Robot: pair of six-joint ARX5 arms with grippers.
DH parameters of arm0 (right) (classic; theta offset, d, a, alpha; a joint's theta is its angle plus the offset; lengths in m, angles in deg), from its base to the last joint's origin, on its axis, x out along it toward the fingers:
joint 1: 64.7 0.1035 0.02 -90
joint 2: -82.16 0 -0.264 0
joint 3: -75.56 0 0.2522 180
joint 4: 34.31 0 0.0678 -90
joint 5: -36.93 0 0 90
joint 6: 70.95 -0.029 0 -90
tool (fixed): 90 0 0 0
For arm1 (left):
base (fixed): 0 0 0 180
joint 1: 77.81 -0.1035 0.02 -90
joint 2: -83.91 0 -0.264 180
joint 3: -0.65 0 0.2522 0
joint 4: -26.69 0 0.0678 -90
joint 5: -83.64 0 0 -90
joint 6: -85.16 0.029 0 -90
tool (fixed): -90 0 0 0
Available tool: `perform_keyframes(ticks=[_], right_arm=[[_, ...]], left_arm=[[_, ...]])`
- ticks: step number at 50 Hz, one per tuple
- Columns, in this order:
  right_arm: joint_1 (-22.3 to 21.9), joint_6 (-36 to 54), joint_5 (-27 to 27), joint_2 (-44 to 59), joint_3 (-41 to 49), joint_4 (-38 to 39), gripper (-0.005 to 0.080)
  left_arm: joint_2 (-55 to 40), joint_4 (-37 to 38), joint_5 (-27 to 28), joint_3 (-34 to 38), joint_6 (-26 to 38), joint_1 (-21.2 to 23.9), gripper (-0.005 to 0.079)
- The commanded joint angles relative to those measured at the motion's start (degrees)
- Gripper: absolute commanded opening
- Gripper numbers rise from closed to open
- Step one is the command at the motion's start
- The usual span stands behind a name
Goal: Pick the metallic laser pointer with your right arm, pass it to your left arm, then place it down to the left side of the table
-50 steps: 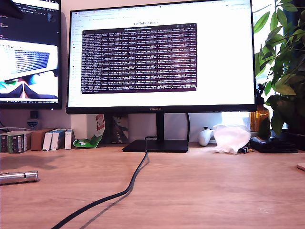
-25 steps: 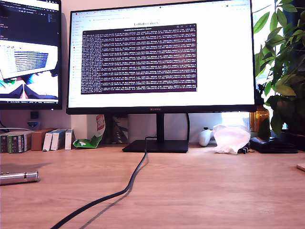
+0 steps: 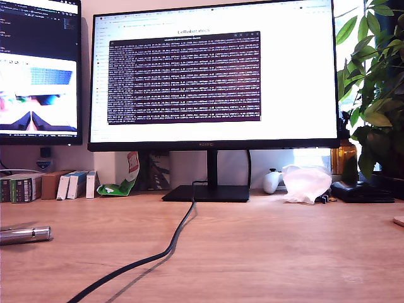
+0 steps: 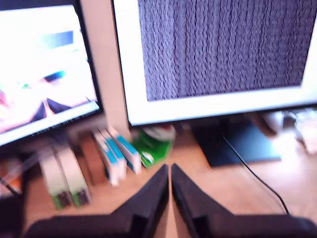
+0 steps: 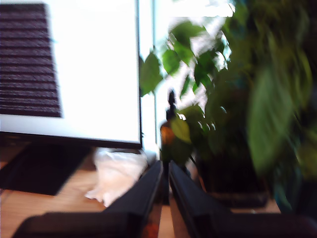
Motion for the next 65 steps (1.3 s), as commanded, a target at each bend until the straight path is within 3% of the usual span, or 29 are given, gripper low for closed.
perform_keyframes(ticks=[1,19,38,56,65], right_arm=[[0.1,-2.1,-0.5,-2.3,1.8,2.1,-0.0011],[1.6,-4.9,2.7,-10.7,9.4,5.1,-0.0011],[4.9,-5.0,1.0,-24.1,15.3,5.0,-0.0011],[9.6,-3.5,2.5,-31.5,21.4,2.2,-0.0011],[11.3,-1.9,2.0,-31.5,21.6,1.4,-0.0011]], left_arm=[[2.0,0.1,0.0,1.7,-1.0,1.0,-0.0024],[5.2,3.7,-1.9,3.2,-1.4,4.6,-0.0024],[23.6,-0.6,-8.1,18.2,-3.9,8.3,-0.0024],[31.3,-0.1,-14.4,20.2,-7.3,8.4,-0.0024],[34.6,-0.3,-16.7,25.4,-8.8,8.4,-0.0024]])
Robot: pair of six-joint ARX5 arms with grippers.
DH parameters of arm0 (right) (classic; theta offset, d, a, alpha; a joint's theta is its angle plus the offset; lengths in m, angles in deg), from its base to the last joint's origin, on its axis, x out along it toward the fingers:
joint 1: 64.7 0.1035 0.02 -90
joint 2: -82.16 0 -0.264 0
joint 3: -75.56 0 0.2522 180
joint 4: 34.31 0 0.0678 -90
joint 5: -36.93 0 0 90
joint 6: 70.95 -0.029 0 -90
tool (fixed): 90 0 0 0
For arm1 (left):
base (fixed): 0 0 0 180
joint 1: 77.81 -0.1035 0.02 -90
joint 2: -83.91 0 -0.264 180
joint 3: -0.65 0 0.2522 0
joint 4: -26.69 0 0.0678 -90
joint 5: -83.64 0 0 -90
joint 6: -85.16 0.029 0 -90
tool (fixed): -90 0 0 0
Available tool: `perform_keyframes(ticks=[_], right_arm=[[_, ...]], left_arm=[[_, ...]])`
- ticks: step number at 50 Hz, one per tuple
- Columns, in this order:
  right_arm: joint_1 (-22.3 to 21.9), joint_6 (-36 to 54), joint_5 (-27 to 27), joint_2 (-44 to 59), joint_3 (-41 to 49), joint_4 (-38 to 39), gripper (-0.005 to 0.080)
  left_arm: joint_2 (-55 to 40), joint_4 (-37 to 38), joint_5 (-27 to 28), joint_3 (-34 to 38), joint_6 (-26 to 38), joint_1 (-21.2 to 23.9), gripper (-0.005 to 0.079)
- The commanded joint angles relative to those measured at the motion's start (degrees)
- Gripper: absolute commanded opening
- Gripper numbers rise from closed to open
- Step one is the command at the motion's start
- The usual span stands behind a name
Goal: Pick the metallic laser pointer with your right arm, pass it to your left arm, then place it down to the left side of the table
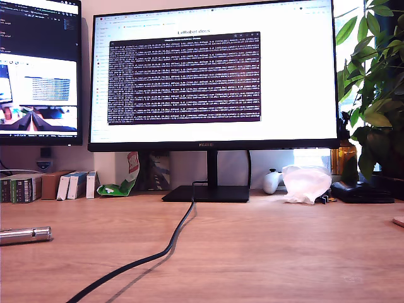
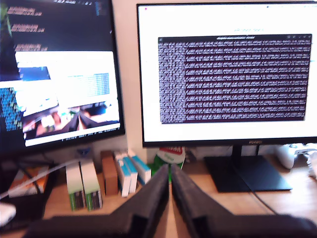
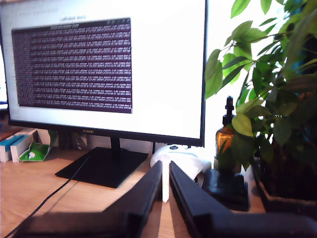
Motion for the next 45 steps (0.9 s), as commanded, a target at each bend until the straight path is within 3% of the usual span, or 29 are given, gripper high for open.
perform_keyframes(ticks=[1,8,23,45], right_arm=[[0.8,0.2,-0.9,-0.4,0.6,0.3,-0.0011],[1.8,1.7,-2.1,-0.4,1.6,-0.4,-0.0011],[2.6,5.2,-7.4,-0.4,5.0,-1.2,-0.0011],[2.9,7.4,-7.5,-0.4,7.4,-8.2,-0.0011]], left_arm=[[1.5,-0.3,-1.0,4.2,-0.8,0.2,-0.0024],[6.2,-0.8,-2.0,9.0,-1.3,0.3,-0.0024],[5.9,-0.3,-6.4,12.1,0.9,0.8,-0.0024],[5.9,3.8,-12.2,18.3,-1.3,1.1,-0.0024]])
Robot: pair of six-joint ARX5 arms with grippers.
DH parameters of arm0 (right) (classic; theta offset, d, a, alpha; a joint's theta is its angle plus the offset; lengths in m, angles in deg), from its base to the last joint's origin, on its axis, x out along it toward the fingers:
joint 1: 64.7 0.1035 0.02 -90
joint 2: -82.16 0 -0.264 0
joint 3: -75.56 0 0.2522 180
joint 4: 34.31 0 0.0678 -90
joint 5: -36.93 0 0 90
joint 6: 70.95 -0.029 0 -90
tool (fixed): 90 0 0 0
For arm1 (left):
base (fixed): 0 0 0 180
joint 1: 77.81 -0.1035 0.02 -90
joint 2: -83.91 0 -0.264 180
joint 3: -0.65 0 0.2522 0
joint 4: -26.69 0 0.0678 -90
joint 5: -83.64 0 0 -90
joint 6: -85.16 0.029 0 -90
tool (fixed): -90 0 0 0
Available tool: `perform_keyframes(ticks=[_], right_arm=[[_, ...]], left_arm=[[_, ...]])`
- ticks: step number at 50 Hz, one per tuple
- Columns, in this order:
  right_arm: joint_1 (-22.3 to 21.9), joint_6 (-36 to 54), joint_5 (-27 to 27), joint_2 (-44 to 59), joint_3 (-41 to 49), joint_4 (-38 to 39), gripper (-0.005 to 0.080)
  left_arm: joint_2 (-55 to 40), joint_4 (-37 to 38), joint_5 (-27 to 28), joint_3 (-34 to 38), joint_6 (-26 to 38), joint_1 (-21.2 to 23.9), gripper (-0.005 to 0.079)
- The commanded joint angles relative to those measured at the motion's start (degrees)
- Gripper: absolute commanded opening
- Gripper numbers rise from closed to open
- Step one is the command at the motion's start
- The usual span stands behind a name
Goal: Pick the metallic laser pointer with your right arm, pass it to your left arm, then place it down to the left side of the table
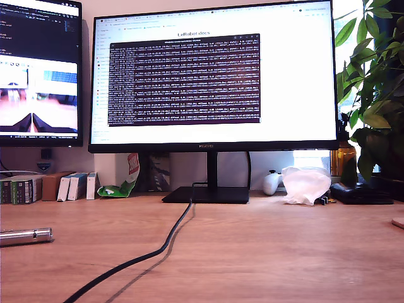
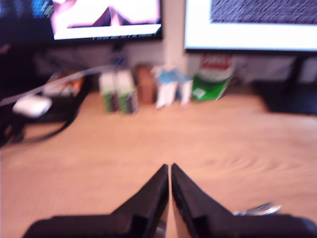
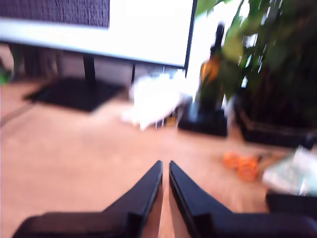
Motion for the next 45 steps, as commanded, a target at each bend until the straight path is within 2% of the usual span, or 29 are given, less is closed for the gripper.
perform_keyframes(ticks=[1,9,45], right_arm=[[0.5,-0.3,-0.2,-0.4,1.0,0.2,-0.0011],[0.5,-5.1,-3.6,-0.3,0.9,0.2,-0.0011],[0.5,-5.7,-3.7,-0.4,0.9,0.4,-0.0011]], left_arm=[[0.4,1.0,-0.5,1.8,-0.6,0.4,-0.0024],[0.4,1.0,-2.1,1.8,-0.2,0.5,-0.0024],[0.4,0.9,-1.6,1.8,-1.3,0.5,-0.0024]])
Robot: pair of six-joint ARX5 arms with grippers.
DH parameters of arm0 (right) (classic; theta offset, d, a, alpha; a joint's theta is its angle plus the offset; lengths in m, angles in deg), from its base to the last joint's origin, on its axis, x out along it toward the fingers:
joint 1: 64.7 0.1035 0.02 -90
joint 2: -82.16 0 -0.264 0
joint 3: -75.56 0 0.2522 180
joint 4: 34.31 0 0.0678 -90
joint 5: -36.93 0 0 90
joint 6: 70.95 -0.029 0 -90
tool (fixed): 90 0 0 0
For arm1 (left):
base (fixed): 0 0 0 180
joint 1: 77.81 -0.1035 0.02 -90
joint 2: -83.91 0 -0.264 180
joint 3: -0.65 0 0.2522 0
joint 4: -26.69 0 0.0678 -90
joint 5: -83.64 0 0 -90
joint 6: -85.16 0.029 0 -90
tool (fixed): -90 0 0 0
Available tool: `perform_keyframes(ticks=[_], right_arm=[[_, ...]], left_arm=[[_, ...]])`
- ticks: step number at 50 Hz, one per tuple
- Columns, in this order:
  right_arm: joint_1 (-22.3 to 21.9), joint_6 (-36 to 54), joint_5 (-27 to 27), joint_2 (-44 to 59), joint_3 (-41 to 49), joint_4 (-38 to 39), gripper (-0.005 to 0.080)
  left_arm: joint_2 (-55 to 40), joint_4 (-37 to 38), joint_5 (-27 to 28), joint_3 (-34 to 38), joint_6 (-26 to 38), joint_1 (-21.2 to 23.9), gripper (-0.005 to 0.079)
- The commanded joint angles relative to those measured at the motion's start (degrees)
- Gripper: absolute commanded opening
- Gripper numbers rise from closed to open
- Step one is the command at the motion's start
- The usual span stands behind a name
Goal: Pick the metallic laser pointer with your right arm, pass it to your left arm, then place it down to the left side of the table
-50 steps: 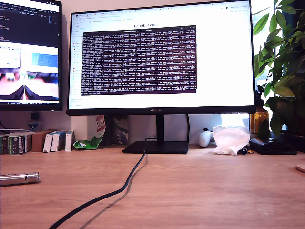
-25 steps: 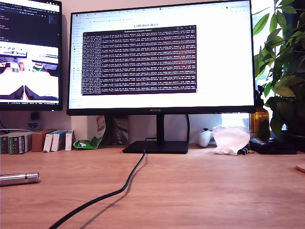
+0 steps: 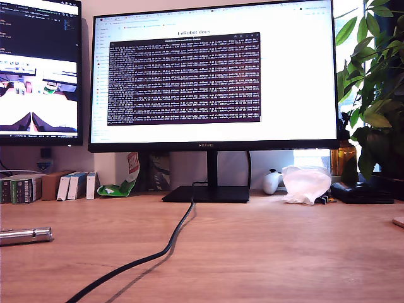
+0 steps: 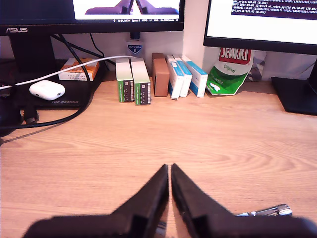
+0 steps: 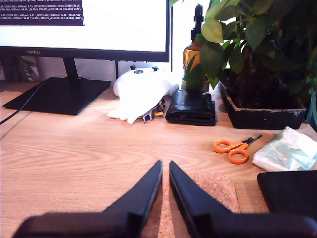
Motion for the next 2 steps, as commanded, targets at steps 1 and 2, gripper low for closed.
perform_keyframes(ticks=[1,2], right_arm=[[0.5,-0.5,-0.2,-0.4,0.9,0.5,-0.0011],[0.5,-0.5,-0.2,-0.4,0.9,0.5,-0.0011]], left_arm=[[0.4,0.7,0.2,1.8,-0.2,0.2,-0.0024],[0.4,0.7,0.2,1.8,-0.2,0.2,-0.0024]])
